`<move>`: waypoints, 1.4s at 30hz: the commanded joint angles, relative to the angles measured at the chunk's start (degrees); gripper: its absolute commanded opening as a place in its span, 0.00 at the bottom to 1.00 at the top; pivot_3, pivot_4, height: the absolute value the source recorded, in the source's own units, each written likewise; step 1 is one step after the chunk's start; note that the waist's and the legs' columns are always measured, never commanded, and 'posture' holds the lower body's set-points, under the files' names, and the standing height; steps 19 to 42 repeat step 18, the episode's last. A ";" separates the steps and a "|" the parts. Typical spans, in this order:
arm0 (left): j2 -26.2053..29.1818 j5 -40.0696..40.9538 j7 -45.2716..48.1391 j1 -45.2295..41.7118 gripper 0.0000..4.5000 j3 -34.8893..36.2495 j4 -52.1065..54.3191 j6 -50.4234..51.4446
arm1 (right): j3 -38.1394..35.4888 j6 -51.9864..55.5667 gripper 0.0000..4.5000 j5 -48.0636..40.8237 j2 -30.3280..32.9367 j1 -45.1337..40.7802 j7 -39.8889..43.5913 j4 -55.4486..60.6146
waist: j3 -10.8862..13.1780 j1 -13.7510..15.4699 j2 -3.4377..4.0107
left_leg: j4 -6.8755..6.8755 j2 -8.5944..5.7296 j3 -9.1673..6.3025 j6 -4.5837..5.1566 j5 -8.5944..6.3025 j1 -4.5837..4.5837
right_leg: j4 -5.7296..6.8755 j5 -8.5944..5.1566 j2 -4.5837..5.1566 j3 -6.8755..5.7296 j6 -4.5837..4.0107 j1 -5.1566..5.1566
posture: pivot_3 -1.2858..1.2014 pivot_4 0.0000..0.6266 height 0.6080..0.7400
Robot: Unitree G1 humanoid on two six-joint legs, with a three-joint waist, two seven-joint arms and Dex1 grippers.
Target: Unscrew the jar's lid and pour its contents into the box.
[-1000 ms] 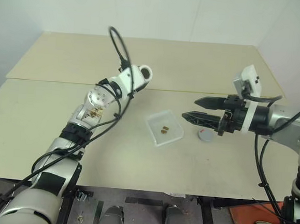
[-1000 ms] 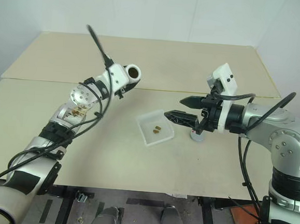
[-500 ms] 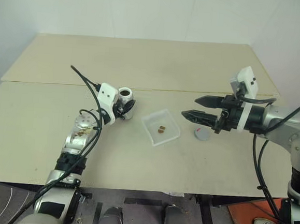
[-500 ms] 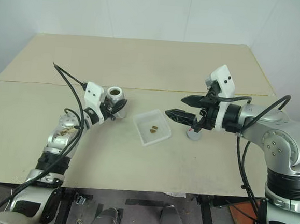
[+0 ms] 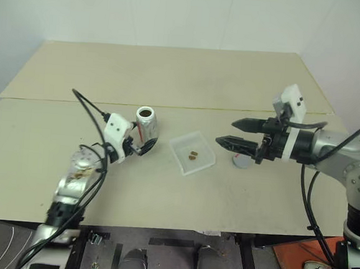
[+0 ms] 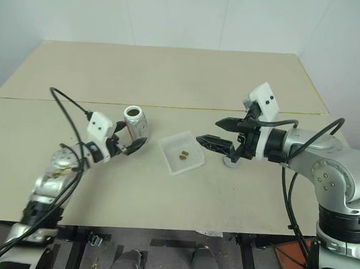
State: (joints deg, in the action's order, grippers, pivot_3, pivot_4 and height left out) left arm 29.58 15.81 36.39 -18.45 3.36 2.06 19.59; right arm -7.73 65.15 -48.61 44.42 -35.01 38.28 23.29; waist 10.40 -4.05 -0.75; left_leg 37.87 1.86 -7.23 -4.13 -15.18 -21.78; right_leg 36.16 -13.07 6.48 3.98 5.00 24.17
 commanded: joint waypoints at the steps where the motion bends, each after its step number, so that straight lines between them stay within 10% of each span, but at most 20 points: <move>1: 7.02 5.65 6.03 4.50 1.00 6.50 9.73 3.85 | -2.15 -2.79 1.00 0.18 1.80 3.46 1.37 3.44 | 0.01 0.09 -0.01 | 0.00 0.00 0.00 0.01 -0.01 0.00 | 0.00 0.00 0.00 0.00 0.00 -0.01 | 0.52 0.24 1.00; 11: 27.09 19.09 32.84 9.01 1.00 21.99 7.33 1.23 | -0.73 -22.19 1.00 10.56 6.10 13.15 12.21 2.71 | 0.01 0.56 0.01 | -0.07 0.08 0.10 0.05 -0.04 0.11 | -0.19 -0.07 -0.02 0.01 -0.08 -0.03 | 0.52 0.24 1.00; 42: 26.44 21.23 31.25 11.21 1.00 23.44 11.05 3.53 | -0.82 -24.62 1.00 12.04 6.45 13.07 14.48 1.29 | 0.01 0.19 0.01 | -0.08 0.09 0.10 0.09 -0.06 0.09 | -0.20 -0.07 -0.02 0.01 -0.09 -0.01 | 0.52 0.24 1.00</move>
